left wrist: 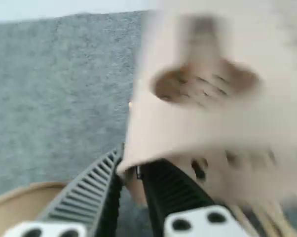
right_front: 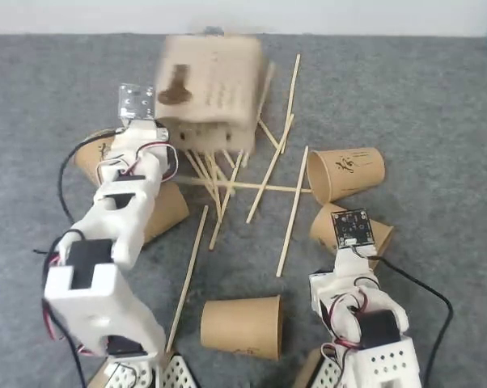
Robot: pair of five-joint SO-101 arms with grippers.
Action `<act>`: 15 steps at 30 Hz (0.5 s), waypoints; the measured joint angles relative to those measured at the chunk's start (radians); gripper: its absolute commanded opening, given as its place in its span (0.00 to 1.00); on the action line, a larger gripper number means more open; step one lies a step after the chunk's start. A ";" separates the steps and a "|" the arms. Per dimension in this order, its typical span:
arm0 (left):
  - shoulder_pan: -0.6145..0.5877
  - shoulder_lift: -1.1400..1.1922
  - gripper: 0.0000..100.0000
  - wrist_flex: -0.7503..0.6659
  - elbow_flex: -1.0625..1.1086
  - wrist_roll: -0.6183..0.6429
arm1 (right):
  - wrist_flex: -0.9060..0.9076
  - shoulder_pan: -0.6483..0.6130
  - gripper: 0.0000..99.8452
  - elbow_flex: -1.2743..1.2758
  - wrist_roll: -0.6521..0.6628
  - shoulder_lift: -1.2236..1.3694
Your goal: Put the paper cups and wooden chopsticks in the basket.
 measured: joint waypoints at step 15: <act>0.048 -0.583 0.01 0.621 -0.043 0.275 | 0.000 0.000 0.01 0.000 0.000 0.000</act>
